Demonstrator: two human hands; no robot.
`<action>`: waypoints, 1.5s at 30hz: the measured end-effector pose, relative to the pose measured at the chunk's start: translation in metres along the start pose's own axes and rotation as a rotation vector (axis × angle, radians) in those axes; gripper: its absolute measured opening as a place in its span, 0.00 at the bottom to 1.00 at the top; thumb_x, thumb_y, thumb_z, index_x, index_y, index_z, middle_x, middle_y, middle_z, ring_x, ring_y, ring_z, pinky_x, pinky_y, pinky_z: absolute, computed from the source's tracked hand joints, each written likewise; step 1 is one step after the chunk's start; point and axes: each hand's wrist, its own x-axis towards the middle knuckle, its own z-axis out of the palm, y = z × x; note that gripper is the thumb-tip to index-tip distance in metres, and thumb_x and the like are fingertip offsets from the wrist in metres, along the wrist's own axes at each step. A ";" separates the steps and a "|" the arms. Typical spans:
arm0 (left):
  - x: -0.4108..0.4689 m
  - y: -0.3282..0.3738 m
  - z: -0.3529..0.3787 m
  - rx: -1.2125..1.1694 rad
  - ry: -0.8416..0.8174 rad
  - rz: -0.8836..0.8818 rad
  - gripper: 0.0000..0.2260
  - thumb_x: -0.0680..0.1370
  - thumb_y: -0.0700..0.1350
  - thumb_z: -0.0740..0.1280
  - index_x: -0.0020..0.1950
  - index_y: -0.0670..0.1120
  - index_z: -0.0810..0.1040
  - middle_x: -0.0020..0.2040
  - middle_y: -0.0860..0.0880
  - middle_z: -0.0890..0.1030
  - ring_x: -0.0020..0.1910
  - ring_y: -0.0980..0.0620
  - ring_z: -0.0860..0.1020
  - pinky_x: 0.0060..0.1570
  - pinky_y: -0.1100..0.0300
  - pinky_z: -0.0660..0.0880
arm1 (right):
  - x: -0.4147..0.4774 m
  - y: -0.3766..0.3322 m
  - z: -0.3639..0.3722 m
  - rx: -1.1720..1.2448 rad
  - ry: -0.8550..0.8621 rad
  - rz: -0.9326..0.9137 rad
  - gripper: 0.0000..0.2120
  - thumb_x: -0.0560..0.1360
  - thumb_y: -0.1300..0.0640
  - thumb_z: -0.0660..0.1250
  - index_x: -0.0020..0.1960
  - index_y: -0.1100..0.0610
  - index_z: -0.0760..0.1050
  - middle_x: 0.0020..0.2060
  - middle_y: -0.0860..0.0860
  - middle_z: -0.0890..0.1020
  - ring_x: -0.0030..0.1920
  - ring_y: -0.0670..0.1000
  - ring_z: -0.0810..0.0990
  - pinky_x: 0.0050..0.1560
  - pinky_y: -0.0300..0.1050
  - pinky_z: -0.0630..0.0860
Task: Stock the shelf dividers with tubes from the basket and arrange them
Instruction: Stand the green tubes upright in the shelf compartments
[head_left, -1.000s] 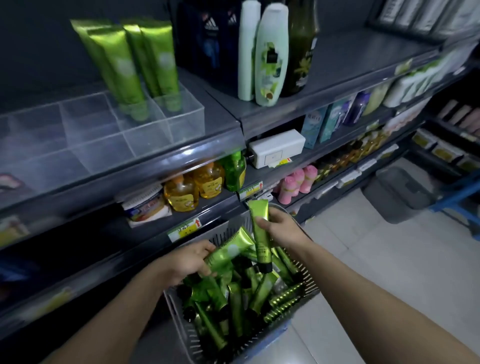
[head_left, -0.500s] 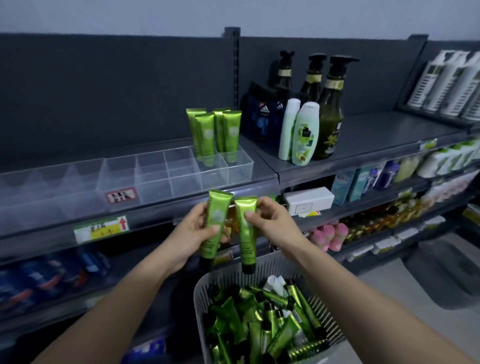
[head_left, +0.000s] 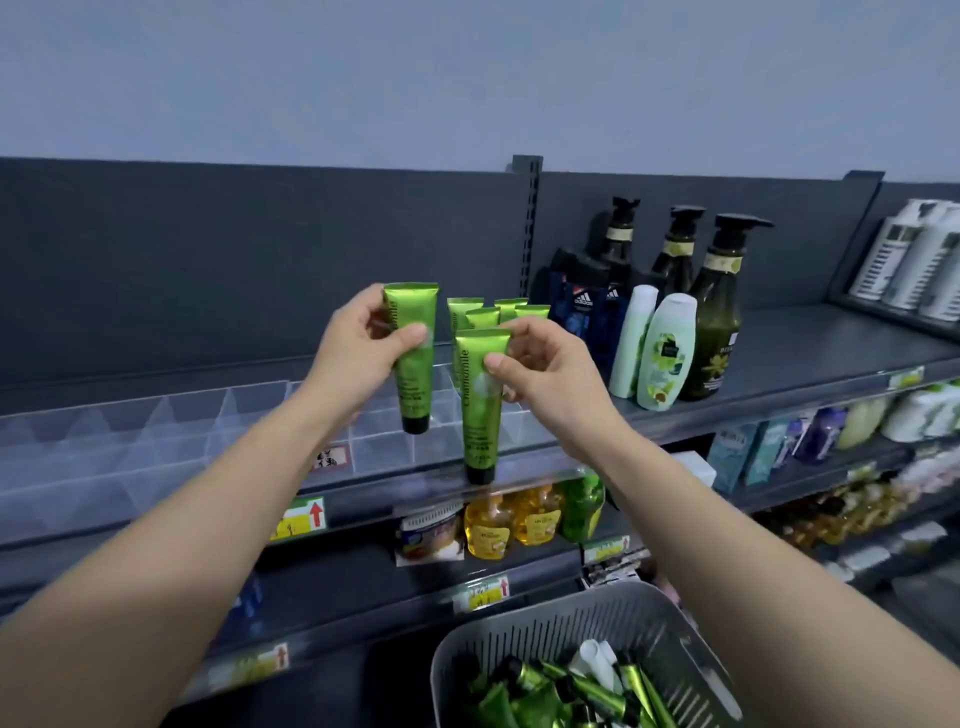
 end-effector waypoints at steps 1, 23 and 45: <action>0.010 0.001 -0.004 0.024 0.009 0.019 0.14 0.74 0.35 0.70 0.45 0.54 0.75 0.41 0.51 0.78 0.42 0.51 0.76 0.44 0.50 0.76 | 0.007 -0.006 0.002 -0.001 0.008 -0.019 0.08 0.74 0.62 0.71 0.48 0.52 0.75 0.42 0.61 0.78 0.40 0.53 0.77 0.34 0.40 0.75; 0.096 -0.070 -0.010 0.359 -0.041 -0.039 0.10 0.71 0.40 0.74 0.42 0.53 0.77 0.38 0.45 0.80 0.37 0.41 0.79 0.42 0.44 0.80 | 0.085 0.007 0.033 -0.096 0.181 -0.058 0.09 0.72 0.64 0.72 0.42 0.50 0.80 0.40 0.61 0.83 0.38 0.54 0.78 0.47 0.57 0.80; 0.100 -0.067 -0.020 0.483 -0.005 -0.026 0.02 0.74 0.41 0.71 0.43 0.46 0.83 0.37 0.53 0.79 0.36 0.56 0.75 0.38 0.63 0.74 | 0.102 0.040 0.054 -0.175 0.205 0.035 0.11 0.69 0.64 0.75 0.43 0.49 0.80 0.37 0.50 0.84 0.41 0.51 0.83 0.49 0.53 0.81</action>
